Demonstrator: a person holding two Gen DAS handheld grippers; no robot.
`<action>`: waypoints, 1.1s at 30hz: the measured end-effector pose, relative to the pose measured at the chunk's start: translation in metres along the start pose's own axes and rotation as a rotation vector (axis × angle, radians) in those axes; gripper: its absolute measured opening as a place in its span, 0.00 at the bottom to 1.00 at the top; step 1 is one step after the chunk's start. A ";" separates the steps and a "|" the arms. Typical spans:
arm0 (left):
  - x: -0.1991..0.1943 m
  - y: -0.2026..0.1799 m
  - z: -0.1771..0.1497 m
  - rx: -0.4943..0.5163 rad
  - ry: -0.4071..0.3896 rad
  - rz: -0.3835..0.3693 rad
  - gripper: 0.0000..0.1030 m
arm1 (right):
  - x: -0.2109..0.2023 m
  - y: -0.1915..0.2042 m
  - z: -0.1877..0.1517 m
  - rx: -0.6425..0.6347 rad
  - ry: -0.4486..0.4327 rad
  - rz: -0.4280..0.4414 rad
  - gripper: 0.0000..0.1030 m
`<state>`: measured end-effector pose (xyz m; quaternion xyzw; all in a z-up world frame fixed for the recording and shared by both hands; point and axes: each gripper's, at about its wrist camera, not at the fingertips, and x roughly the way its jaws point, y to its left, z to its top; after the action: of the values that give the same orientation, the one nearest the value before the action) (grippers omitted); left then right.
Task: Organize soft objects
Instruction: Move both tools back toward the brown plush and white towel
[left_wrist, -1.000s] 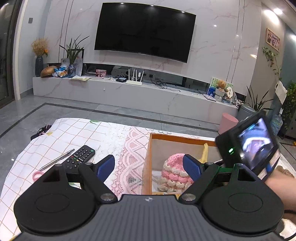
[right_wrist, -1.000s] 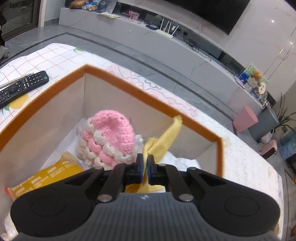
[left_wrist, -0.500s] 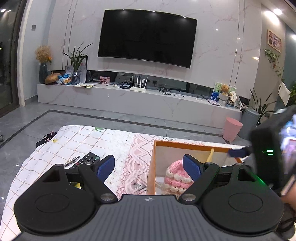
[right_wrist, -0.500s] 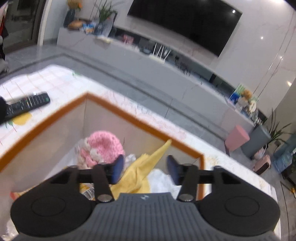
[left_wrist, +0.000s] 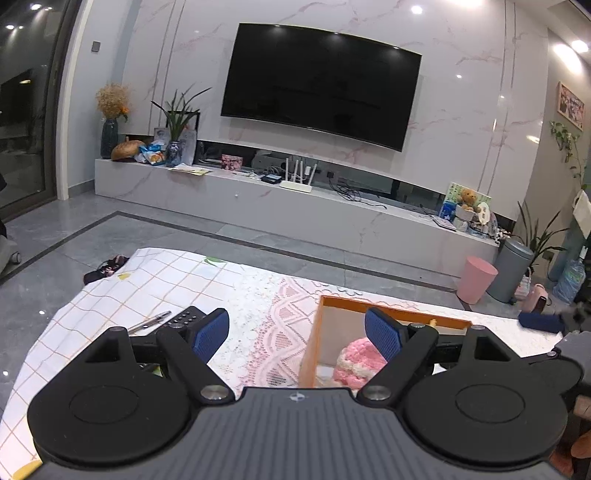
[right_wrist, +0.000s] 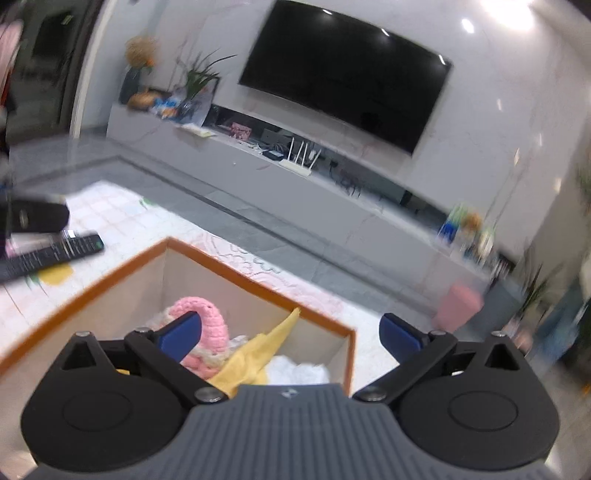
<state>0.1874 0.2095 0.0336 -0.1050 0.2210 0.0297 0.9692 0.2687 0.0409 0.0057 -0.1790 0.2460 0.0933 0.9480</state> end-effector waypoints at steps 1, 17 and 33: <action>0.000 -0.001 0.000 0.000 0.003 -0.009 0.95 | -0.001 -0.007 0.000 0.058 0.022 0.029 0.97; 0.000 -0.026 -0.001 0.025 0.015 -0.082 0.95 | -0.062 -0.059 -0.005 0.211 -0.097 0.195 0.97; -0.033 -0.095 -0.005 0.096 -0.019 -0.164 0.95 | -0.146 -0.149 -0.053 0.141 -0.169 -0.135 0.97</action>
<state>0.1656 0.1154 0.0616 -0.0761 0.2035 -0.0595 0.9743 0.1596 -0.1295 0.0790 -0.1195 0.1585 0.0262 0.9798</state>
